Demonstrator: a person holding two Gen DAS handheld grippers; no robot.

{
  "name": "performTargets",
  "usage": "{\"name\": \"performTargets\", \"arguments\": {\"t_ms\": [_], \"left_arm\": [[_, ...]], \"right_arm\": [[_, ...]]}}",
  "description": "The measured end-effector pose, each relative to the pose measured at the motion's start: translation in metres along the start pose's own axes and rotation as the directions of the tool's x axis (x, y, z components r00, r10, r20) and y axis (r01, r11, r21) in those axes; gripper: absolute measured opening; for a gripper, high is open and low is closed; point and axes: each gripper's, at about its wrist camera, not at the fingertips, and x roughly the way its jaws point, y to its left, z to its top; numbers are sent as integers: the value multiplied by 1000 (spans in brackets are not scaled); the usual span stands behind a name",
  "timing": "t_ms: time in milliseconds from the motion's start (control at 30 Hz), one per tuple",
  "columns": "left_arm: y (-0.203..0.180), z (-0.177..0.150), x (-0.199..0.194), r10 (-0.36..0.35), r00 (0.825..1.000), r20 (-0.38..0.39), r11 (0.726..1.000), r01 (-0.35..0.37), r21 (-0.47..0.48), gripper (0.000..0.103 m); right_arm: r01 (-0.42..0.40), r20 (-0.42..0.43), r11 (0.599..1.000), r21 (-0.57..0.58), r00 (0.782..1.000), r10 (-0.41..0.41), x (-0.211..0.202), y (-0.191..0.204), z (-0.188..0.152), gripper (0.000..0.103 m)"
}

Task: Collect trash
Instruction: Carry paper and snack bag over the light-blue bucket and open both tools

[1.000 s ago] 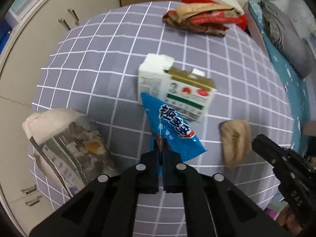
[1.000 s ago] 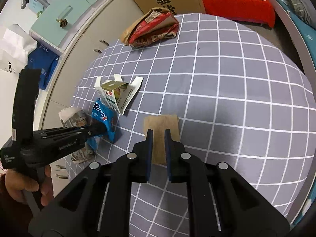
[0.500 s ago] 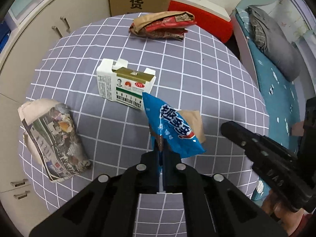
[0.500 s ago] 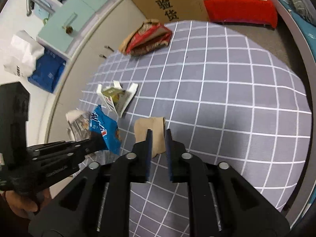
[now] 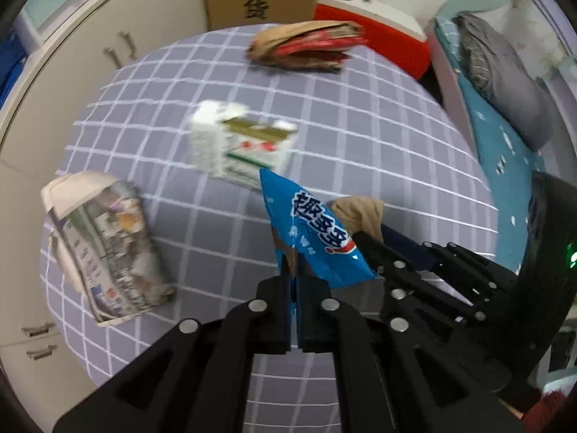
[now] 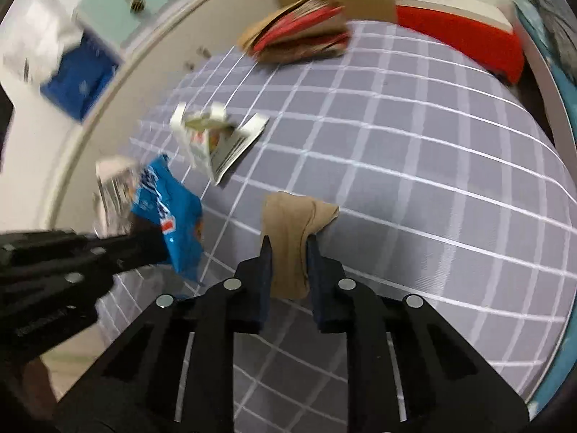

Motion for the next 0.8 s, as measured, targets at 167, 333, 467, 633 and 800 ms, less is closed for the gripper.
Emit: {"name": "performTargets", "arguments": {"t_ms": [167,333,467,633,800], "left_arm": [[-62,5,3,-79,997,-2,993,79,88,2],[-154,4,19,-157,986,-48,961,164,221,2],[-242,-6,46,-217,968,-124,917,246,314,2],[-341,-27,94,-250,939,-238,863,327,386,2],[-412,-52,188,-209,905,-371,852,355,384,2]], "right_arm": [[-3,97,985,173,995,-14,-56,-70,-14,18],[39,172,943,331,980,-101,-117,-152,-38,18],[90,184,877,472,963,-198,-157,-235,-72,18],[140,112,776,615,959,-262,-167,-327,-125,18],[183,6,668,722,963,-271,-136,-414,-183,18]]}}
